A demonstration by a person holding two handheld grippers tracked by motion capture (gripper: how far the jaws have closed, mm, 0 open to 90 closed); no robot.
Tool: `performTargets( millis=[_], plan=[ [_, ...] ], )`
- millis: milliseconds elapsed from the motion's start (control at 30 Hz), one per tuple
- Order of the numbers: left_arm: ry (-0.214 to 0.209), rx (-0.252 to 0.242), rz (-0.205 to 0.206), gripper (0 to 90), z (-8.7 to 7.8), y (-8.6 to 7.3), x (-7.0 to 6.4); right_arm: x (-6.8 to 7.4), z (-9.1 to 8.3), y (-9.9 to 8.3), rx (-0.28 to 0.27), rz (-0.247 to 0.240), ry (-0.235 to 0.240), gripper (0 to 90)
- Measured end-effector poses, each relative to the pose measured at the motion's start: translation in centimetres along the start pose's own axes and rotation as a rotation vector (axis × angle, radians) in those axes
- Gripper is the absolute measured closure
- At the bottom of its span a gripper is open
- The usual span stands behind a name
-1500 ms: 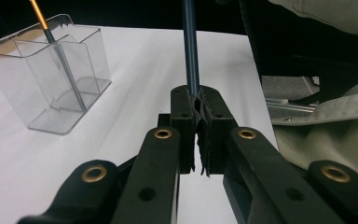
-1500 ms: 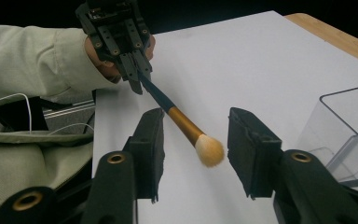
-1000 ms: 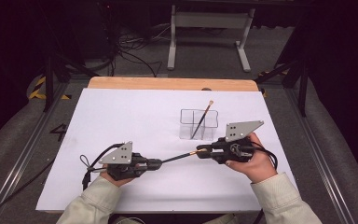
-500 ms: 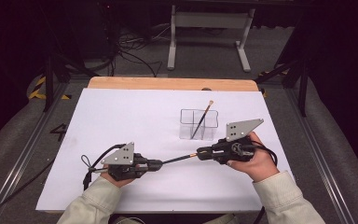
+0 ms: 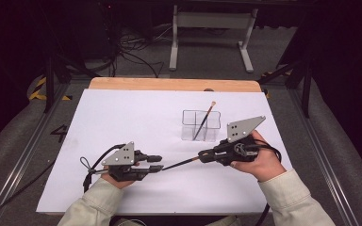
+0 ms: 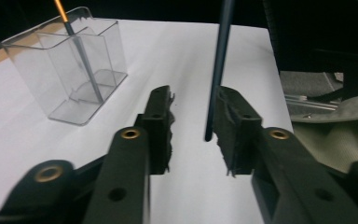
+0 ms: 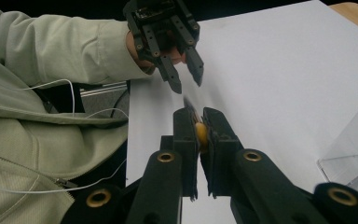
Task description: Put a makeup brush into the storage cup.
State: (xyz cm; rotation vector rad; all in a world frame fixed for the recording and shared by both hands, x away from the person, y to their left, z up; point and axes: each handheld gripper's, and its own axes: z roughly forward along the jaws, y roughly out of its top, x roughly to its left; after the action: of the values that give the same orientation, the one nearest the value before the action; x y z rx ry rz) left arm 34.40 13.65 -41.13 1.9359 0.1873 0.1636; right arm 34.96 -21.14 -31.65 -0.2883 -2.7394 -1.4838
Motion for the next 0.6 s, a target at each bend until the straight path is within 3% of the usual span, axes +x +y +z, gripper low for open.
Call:
performTargets(
  millis=[167, 600],
  plan=[
    [0.017, -0.004, -0.018, 56.5, -0.2, -0.2, 0.1, -0.2, -0.6, 0.9, 0.043, -0.007, -0.016, 84.5],
    [0.044, -0.005, -0.036, 55.2, -0.9, -0.7, 0.3, -1.0, -2.2, 3.7, 0.144, -0.014, -0.077, 84.5]
  ],
)
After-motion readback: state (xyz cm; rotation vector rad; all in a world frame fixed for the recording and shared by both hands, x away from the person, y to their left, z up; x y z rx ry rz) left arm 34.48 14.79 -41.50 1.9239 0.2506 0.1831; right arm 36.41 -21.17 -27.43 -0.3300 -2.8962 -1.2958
